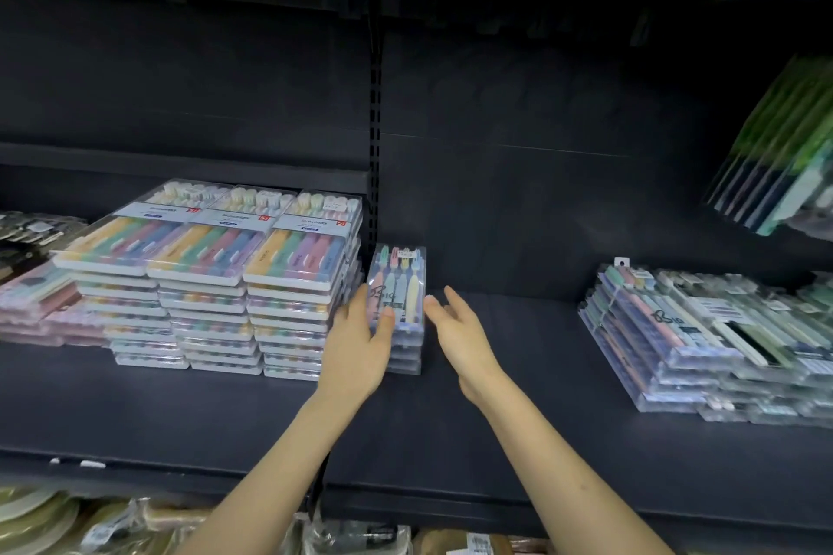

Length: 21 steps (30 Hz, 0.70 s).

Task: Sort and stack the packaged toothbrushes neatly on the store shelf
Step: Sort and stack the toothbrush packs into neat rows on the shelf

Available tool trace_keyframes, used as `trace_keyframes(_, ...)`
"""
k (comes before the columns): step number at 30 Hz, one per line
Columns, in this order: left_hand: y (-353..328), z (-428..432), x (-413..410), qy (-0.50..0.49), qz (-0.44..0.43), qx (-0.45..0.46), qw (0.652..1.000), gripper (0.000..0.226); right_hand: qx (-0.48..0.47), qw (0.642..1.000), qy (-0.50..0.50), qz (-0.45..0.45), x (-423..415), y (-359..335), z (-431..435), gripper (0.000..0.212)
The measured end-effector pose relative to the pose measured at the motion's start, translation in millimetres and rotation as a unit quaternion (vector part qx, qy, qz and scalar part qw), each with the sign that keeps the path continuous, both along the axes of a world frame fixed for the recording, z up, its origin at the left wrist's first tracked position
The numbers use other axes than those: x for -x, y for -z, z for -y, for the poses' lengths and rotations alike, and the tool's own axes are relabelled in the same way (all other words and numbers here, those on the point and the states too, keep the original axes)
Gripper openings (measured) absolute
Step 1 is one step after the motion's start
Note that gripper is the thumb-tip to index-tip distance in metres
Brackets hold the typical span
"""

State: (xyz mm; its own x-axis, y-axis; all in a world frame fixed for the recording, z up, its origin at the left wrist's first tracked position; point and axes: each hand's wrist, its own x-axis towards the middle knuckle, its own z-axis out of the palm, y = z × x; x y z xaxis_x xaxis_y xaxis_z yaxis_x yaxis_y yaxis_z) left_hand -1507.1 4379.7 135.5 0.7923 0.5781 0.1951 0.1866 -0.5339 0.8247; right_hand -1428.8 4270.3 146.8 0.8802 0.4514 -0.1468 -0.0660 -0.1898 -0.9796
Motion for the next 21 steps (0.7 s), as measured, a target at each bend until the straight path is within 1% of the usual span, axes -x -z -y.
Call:
trace_keyframes(2,-8,12,6,-0.018,-0.048,-0.101,0.994,0.055,0.021,0.998,0.034,0.057,3,-6,26,0.054)
trace_keyframes(4,-15,26,9,-0.009,-0.045,-0.167,0.985,0.054,0.058,0.986,0.082,0.135,4,-11,57,0.045)
trace_keyframes(5,-18,38,6,0.005,-0.031,-0.176,0.984,0.052,0.085,0.974,0.116,0.177,2,-15,79,0.041)
trace_keyframes(7,-26,58,-1,0.034,-0.001,-0.158,0.987,0.049,0.138,0.940,0.188,0.250,-2,-20,117,0.039)
trace_keyframes(9,-28,84,-16,0.078,0.023,-0.130,0.988,0.047,0.184,0.899,0.265,0.298,-11,-24,161,0.038)
trace_keyframes(11,-25,111,-36,0.121,0.020,-0.089,0.988,0.046,0.221,0.868,0.326,0.304,-20,-21,203,0.037)
trace_keyframes(12,-22,123,-46,0.141,0.005,-0.055,0.988,0.046,0.231,0.863,0.350,0.281,-24,-17,223,0.037)
trace_keyframes(15,-12,158,-76,0.184,-0.047,0.085,0.978,0.048,0.227,0.881,0.371,0.189,-31,8,268,0.043)
trace_keyframes(18,-5,184,-98,0.200,-0.068,0.239,0.948,0.052,0.184,0.916,0.329,0.138,-40,30,284,0.057)
trace_keyframes(19,-4,192,-103,0.204,-0.074,0.274,0.937,0.054,0.162,0.927,0.314,0.125,-45,33,285,0.060)
trace_keyframes(21,-2,208,-115,0.207,-0.078,0.308,0.925,0.056,0.124,0.946,0.281,0.098,-52,38,285,0.062)
